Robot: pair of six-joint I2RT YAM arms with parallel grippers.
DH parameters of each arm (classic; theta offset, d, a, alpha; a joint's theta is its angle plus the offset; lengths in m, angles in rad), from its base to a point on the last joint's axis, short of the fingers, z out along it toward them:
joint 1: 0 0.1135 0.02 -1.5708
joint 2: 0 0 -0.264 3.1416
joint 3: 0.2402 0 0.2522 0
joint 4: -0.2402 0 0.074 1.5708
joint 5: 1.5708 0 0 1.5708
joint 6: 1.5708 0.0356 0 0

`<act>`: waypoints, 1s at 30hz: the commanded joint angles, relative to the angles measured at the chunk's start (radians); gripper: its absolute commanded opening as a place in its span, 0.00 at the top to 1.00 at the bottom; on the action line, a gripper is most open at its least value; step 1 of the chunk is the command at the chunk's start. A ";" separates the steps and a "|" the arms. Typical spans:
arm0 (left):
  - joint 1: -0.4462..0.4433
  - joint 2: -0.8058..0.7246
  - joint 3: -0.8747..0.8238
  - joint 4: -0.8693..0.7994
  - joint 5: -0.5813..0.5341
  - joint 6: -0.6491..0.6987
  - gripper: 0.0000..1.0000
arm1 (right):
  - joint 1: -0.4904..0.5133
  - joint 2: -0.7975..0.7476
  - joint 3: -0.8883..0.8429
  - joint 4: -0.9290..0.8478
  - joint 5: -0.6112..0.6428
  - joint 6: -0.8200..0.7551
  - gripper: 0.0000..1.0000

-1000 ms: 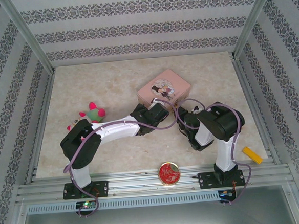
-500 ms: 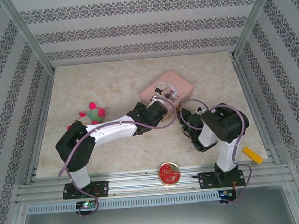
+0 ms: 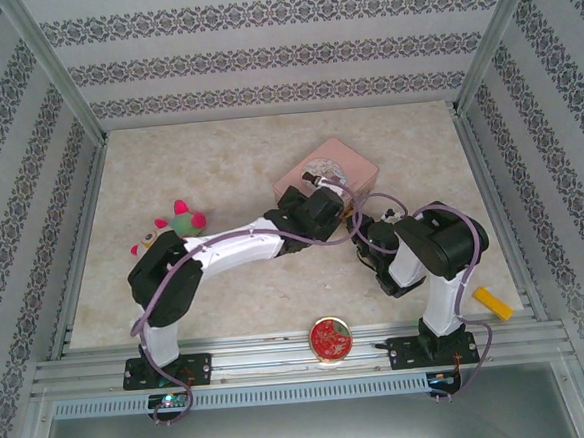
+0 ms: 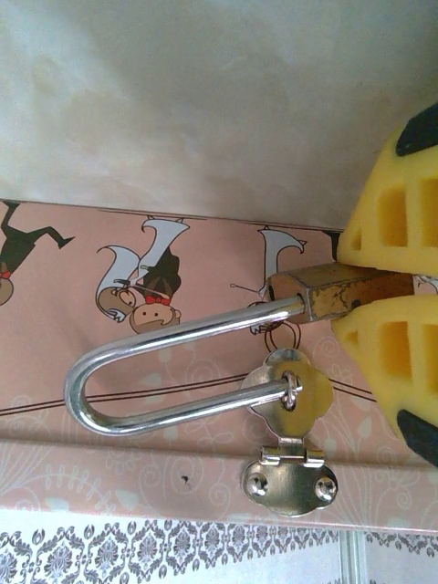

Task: Unlock a padlock with a key

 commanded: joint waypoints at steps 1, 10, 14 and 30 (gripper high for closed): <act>-0.024 0.043 0.027 -0.001 -0.004 0.067 0.02 | -0.022 0.040 -0.041 -0.121 0.022 0.027 0.99; -0.018 0.081 -0.026 -0.096 -0.054 0.058 0.37 | -0.126 -0.005 -0.048 -0.090 -0.063 0.027 0.97; -0.004 0.071 -0.070 -0.104 -0.045 0.024 0.50 | -0.181 -0.052 -0.057 -0.123 -0.102 0.008 0.96; 0.019 -0.004 -0.156 -0.079 -0.007 -0.033 0.51 | -0.218 -0.103 -0.096 -0.155 -0.122 -0.027 0.98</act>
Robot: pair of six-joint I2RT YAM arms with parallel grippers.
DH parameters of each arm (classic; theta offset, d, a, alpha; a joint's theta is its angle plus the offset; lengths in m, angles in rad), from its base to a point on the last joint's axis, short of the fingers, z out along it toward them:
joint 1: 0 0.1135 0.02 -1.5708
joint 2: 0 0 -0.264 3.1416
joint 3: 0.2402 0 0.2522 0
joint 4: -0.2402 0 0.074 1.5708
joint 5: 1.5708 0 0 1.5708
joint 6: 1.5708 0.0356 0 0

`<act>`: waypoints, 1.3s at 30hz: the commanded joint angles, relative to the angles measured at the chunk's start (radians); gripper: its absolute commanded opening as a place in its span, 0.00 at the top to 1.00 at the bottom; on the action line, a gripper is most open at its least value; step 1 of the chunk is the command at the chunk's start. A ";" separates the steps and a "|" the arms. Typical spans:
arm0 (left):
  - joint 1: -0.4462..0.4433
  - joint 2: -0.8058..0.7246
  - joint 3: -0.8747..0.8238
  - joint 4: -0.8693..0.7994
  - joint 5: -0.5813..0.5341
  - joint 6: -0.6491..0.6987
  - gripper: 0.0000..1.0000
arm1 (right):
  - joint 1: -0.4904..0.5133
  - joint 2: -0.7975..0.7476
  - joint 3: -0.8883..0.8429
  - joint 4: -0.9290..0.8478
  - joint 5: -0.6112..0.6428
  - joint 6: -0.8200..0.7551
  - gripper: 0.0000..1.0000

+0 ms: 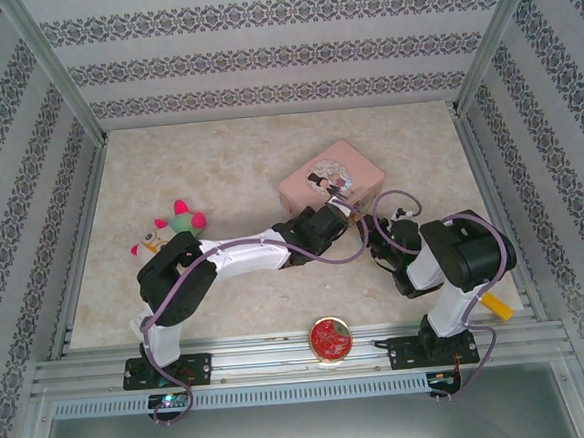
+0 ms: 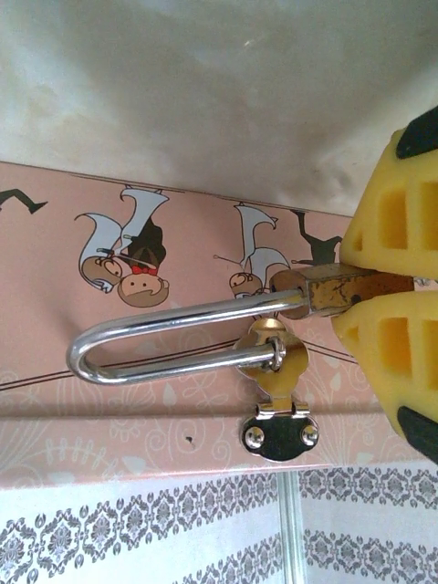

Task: Unlock a padlock with a key

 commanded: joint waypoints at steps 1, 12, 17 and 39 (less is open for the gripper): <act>0.049 -0.027 -0.061 -0.164 -0.031 -0.117 0.51 | -0.011 0.060 -0.003 -0.068 0.250 0.005 0.99; 0.052 -0.023 -0.073 -0.193 -0.072 -0.133 0.53 | 0.022 0.104 0.008 -0.041 0.302 0.029 1.00; 0.053 -0.061 -0.096 -0.184 -0.064 -0.141 0.58 | -0.005 0.074 -0.067 -0.031 0.425 0.008 1.00; 0.053 -0.057 -0.126 -0.168 0.046 -0.221 0.62 | 0.104 0.159 0.206 0.072 0.705 0.124 1.00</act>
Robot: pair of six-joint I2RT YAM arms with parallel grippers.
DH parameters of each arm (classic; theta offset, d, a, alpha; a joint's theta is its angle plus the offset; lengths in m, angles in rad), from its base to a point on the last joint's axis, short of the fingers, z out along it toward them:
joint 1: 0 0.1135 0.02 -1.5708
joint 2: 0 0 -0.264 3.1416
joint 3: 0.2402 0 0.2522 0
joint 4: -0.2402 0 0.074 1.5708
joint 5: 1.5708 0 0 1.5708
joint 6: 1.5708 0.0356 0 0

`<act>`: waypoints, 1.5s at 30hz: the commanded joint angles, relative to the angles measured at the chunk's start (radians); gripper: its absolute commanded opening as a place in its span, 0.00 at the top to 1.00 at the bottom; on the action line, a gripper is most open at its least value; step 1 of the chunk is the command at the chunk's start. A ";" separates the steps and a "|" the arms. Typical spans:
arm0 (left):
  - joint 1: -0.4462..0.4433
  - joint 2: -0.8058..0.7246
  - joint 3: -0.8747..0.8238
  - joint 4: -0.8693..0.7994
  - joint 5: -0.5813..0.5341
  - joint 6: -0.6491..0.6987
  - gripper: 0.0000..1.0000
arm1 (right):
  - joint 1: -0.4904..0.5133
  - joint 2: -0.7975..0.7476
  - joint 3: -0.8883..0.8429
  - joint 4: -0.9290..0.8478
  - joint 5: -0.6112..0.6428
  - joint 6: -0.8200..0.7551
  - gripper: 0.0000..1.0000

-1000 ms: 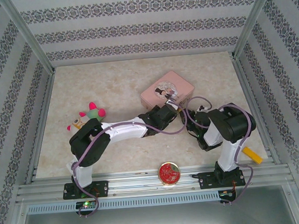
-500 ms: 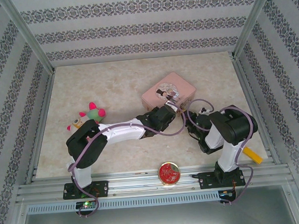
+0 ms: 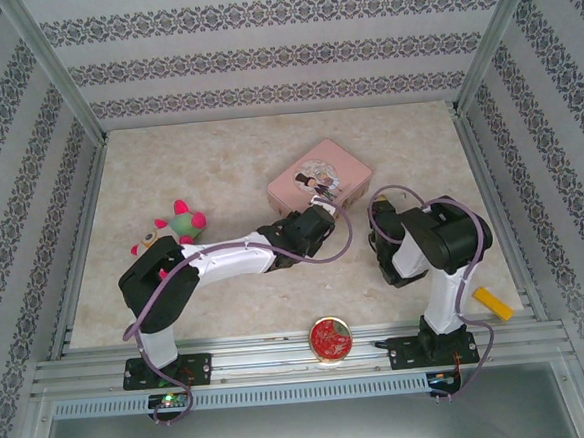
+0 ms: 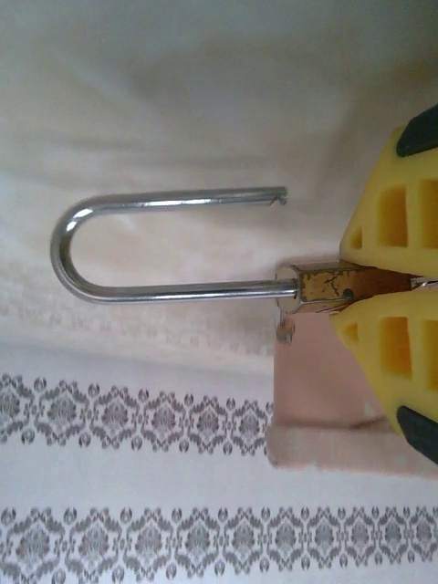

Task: Unlock a padlock with a key

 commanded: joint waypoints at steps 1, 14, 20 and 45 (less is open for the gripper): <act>0.029 0.037 -0.027 -0.171 0.004 -0.075 0.62 | 0.008 -0.008 0.030 0.028 0.069 -0.011 1.00; 0.047 -0.141 -0.179 -0.093 -0.113 -0.007 0.54 | -0.078 -0.415 -0.271 -0.234 -0.258 -0.179 1.00; 0.114 -0.264 -0.253 -0.071 -0.110 0.001 0.46 | -0.093 -0.911 -0.182 -0.995 -0.468 -0.395 1.00; 0.118 -0.280 -0.090 -0.144 0.149 -0.124 0.01 | -0.313 -1.001 0.262 -1.873 -0.944 -1.025 1.00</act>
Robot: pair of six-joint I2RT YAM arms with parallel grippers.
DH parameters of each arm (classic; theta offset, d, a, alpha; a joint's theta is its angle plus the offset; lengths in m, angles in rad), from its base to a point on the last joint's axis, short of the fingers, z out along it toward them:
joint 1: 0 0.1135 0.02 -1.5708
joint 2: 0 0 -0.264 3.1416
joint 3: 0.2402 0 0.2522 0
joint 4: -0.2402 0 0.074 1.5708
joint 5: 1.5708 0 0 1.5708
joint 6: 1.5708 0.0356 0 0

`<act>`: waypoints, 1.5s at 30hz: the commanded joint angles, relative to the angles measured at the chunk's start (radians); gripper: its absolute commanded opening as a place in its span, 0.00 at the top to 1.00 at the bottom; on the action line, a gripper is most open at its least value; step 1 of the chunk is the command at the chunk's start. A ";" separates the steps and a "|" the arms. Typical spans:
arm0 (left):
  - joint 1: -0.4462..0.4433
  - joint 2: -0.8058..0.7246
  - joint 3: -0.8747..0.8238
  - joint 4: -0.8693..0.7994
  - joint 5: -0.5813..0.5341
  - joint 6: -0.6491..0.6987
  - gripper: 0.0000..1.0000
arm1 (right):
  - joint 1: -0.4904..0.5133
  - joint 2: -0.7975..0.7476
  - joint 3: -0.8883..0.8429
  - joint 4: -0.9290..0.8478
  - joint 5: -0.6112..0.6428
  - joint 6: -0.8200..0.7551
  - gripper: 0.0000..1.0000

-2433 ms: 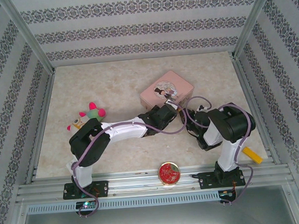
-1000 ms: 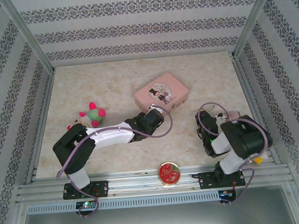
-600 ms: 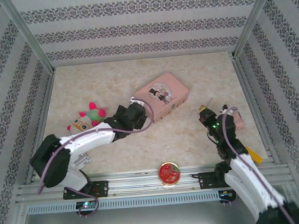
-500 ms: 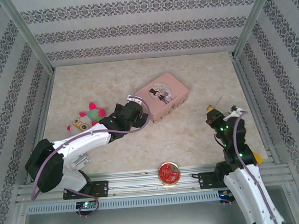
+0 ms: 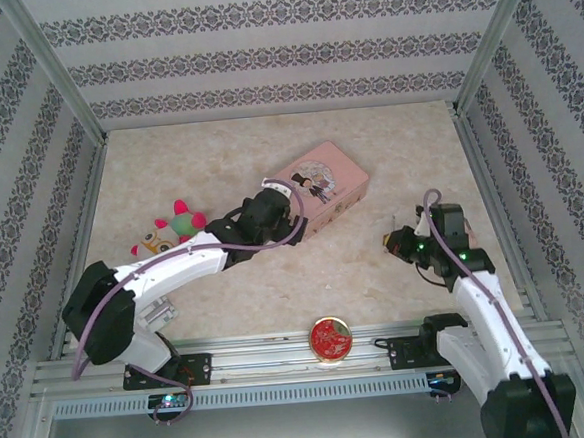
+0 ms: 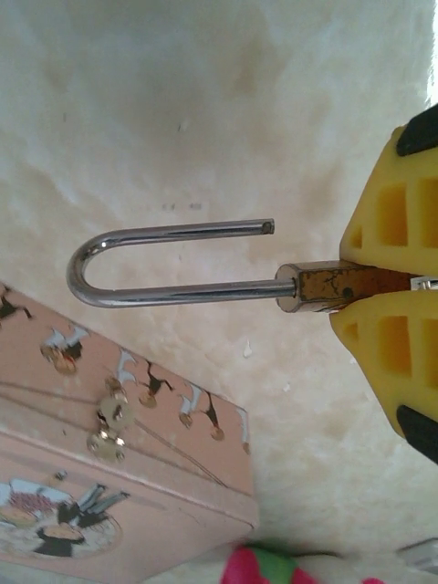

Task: Unlock a padlock with a key

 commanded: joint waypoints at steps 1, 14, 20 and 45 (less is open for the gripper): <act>-0.017 0.036 0.044 -0.071 0.006 0.047 0.01 | -0.012 0.111 0.071 0.007 -0.101 -0.127 1.00; -0.019 0.040 0.036 -0.085 -0.023 0.019 0.01 | -0.033 0.557 0.231 -0.059 -0.196 -0.353 0.95; -0.018 0.036 0.032 -0.079 -0.037 0.002 0.01 | -0.033 0.704 0.272 -0.081 -0.080 -0.350 0.77; 0.178 -0.028 -0.066 0.142 0.287 -0.339 0.01 | 0.005 0.806 0.711 0.049 0.084 -0.298 0.30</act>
